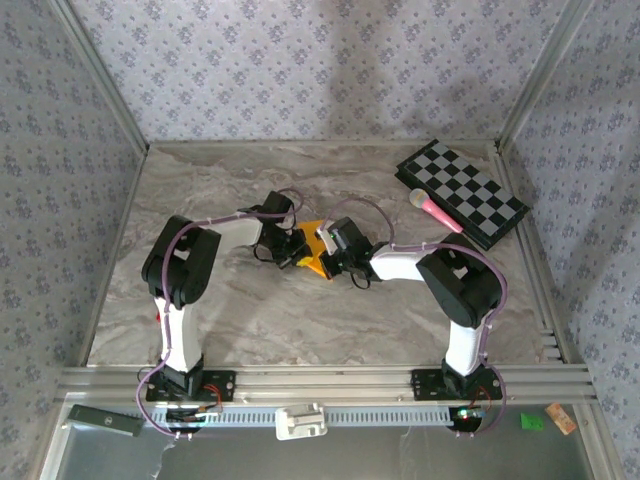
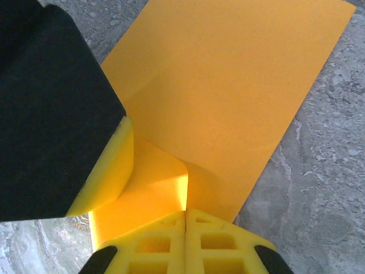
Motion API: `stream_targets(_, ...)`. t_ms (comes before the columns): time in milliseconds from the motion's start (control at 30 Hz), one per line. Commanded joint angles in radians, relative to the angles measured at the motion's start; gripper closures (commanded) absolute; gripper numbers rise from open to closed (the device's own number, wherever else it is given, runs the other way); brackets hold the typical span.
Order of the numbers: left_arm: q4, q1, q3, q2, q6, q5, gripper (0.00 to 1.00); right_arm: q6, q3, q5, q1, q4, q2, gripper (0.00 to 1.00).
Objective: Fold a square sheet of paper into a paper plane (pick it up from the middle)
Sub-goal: Third fold the triangle at the center of the table.
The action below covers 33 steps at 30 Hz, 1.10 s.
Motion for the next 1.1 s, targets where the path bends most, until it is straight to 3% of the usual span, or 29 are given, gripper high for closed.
stream_targets(0, -0.022, -0.004, -0.005, 0.023, 0.020, -0.013, 0.94, 0.008, 0.010, 0.012, -0.007, -0.064, 0.025, 1.00)
stream_targets(633, -0.069, 0.036, 0.078, -0.024, 0.057, -0.035, 0.91, 0.005, 0.018, 0.006, -0.010, -0.070, 0.009, 1.00)
stream_targets(1067, -0.168, 0.093, 0.221, 0.109, 0.125, -0.101, 0.88, 0.003, 0.023, 0.005, -0.011, -0.072, -0.004, 1.00)
